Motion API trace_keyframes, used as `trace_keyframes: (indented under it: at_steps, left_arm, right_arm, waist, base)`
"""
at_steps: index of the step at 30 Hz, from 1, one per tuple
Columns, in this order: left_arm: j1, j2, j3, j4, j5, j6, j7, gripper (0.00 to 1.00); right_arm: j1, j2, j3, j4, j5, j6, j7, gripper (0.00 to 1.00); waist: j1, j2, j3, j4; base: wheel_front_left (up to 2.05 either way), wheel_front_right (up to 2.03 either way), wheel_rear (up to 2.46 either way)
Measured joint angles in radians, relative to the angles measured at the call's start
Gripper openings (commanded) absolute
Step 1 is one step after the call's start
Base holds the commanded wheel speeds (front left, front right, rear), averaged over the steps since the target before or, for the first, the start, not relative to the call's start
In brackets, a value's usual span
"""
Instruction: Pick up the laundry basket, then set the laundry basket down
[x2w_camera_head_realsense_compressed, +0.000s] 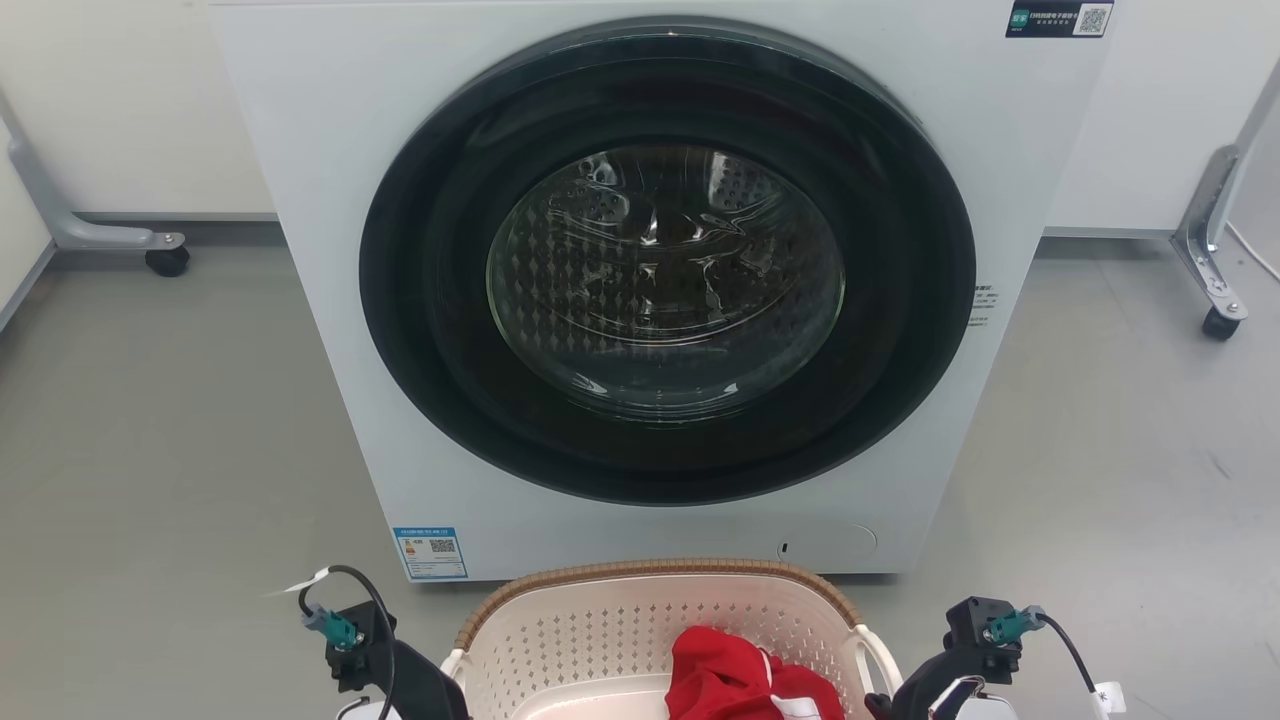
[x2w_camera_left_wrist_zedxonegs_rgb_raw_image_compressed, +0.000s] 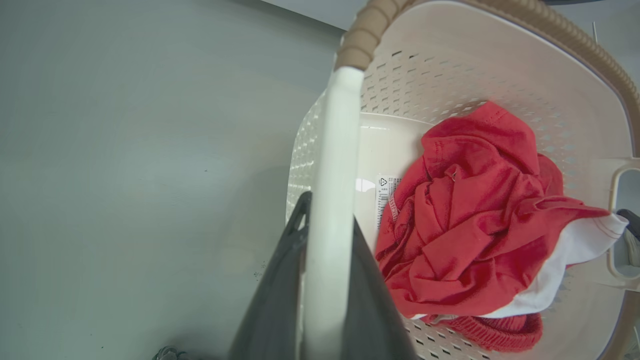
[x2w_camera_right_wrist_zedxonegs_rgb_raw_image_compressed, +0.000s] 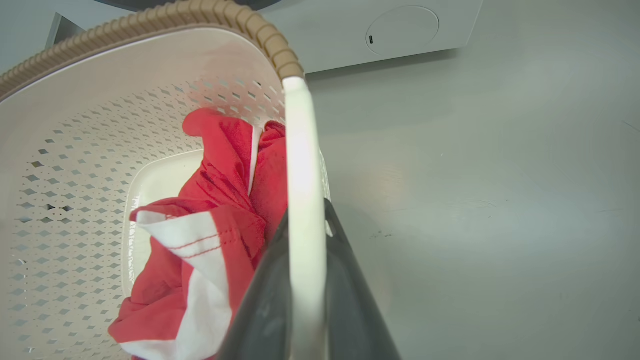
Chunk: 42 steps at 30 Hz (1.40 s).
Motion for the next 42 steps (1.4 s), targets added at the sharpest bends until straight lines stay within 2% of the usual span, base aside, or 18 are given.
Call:
trace_keyframes:
  at_steps: [42]
  left_arm:
    - [0.003, 0.004, -0.004, 0.0, -0.002, 0.003, -0.001, 0.0]
  right_arm:
    - [0.003, -0.001, 0.023, -0.015, 0.036, 0.0, 0.013, 0.0]
  waist:
    - [0.0, 0.0, 0.031, 0.001]
  base:
    - [0.0, 0.0, 0.0]
